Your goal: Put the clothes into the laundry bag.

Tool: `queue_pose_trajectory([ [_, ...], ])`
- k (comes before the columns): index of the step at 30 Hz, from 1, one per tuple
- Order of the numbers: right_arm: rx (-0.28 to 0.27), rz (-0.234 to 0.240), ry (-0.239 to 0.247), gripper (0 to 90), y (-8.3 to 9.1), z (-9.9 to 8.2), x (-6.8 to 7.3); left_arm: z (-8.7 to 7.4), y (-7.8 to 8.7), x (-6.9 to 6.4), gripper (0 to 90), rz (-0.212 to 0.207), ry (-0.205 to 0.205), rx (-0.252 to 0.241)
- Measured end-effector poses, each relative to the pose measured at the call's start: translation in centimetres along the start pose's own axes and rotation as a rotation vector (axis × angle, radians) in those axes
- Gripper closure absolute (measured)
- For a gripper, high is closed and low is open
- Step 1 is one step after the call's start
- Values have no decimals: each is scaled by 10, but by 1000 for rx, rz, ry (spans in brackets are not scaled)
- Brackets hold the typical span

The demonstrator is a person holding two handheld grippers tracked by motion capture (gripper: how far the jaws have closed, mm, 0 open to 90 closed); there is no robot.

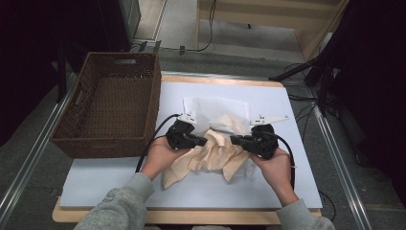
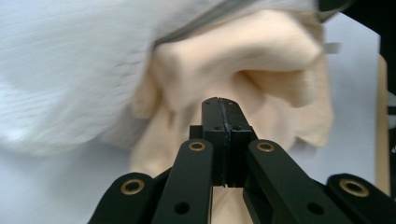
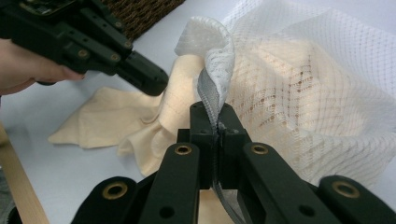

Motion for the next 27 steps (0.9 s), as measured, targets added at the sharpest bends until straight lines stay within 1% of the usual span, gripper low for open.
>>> queue_pose_trajectory([
  [1,1,-1,0,883,0,0,1,0,0,4,900,10,3,0],
  [3,1,2,2,883,-1,1,1,-1,-3,12,900,36,25,4],
  [6,0,0,10,883,0,3,2,-1,-10,17,900,39,45,2],
  [7,-5,0,15,883,0,3,2,-1,-14,17,900,27,57,-2],
  [8,-5,1,9,883,0,4,2,0,-17,15,900,18,50,0],
  [9,-5,-1,7,883,0,4,1,1,-21,11,900,13,45,-3],
  [10,-5,0,7,883,0,4,1,3,-25,5,900,-2,39,-6],
  [11,-3,-3,3,883,0,4,1,4,-28,0,900,-8,22,-3],
  [13,-4,-5,3,883,-1,4,0,6,-34,-10,900,-15,-4,-1],
  [14,-5,-5,3,884,-1,4,-1,7,-35,-12,900,-14,-11,4],
  [16,-4,-3,-1,884,-2,4,0,11,-40,-18,900,-25,-9,-5],
  [18,-2,-3,1,884,-2,4,1,14,-46,-24,900,-25,-25,4],
  [19,-2,-2,3,884,-2,4,1,16,-50,-28,900,-27,-22,-2],
  [21,-2,-3,6,884,-3,5,1,21,-56,-36,897,-22,-38,-2],
  [23,-4,-1,4,883,-2,5,1,25,-62,-40,898,-8,-40,-3],
  [25,-7,-6,-6,884,-1,5,0,30,-68,-41,900,4,-35,-3],
  [27,-8,-6,-5,884,1,5,-2,34,-75,-40,900,22,-45,4],
])
Point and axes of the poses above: each handheld gripper's, and its own axes: y roughly backward along the jaws, z roughly out of its top, x roughly to its left, the point moved 1 cm from there along -y, roughly forward along the jaws, and after that the axes turned 3 degrees about -x, right-handed, at the moved point
